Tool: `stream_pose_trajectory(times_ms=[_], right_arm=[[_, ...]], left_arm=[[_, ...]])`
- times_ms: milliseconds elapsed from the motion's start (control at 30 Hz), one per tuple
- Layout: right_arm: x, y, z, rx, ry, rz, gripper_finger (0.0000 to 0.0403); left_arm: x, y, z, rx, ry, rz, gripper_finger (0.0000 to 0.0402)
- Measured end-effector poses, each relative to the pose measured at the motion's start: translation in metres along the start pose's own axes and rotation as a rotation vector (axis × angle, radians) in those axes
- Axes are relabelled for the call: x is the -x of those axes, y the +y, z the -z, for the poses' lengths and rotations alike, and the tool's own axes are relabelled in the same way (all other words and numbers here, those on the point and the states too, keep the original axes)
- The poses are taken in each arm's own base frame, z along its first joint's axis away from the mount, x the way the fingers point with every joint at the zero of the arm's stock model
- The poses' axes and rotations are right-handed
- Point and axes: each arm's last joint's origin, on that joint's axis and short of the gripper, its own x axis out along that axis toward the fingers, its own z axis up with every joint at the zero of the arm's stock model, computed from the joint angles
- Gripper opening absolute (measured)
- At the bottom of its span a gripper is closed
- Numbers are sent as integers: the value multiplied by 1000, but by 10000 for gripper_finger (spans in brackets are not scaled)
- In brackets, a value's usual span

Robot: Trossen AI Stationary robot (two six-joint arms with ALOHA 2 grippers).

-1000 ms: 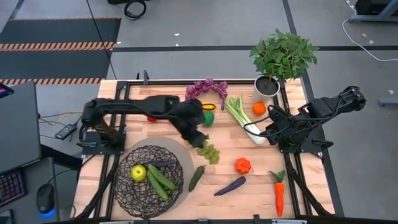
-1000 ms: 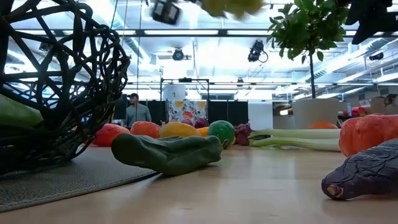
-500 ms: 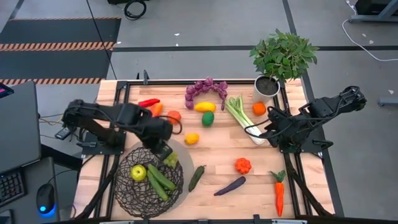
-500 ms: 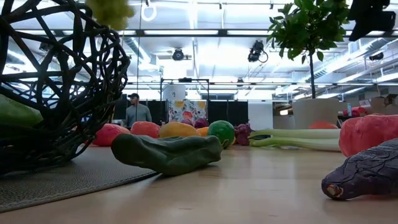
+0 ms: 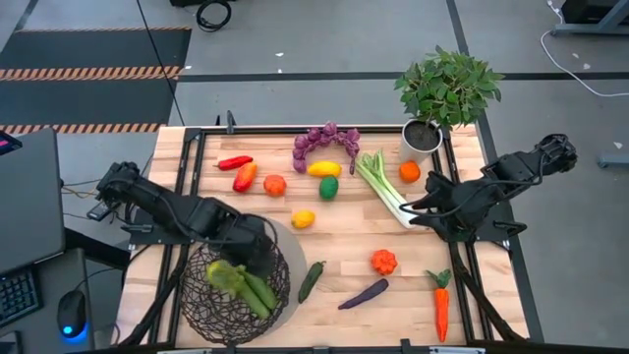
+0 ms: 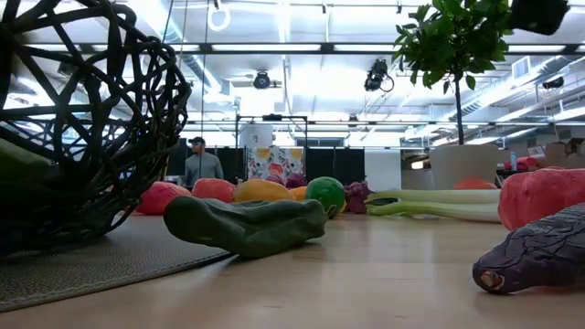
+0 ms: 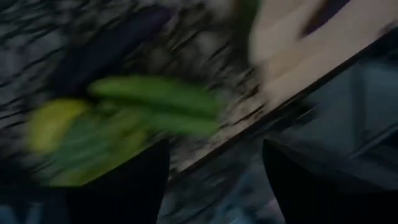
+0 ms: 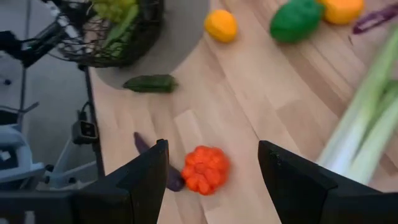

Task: Build produce basket
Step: Put the green chili pepper into the black basket

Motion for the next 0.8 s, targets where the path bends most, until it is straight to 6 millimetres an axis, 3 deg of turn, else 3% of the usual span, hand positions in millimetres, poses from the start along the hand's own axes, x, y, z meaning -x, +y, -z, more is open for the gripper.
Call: stream_pose_trajectory(times_ms=[200,400,500,600,800], right_arm=[[3,3,1,30,3,-55,252],[3,3,1,-6,-10,-49,252],[3,5,-1,-15,-41,-55,250],[3,6,-3,-16,-63,-61,250],[4,7,-2,-25,-53,-80,249]], left_arm=[[8,-15,-22,17,-54,172,270],[12,-44,-49,-142,-250,423,239],[-5,-56,-65,-178,-320,439,222],[-33,-64,-76,-202,-278,403,211],[-77,-81,-84,-377,-262,415,206]])
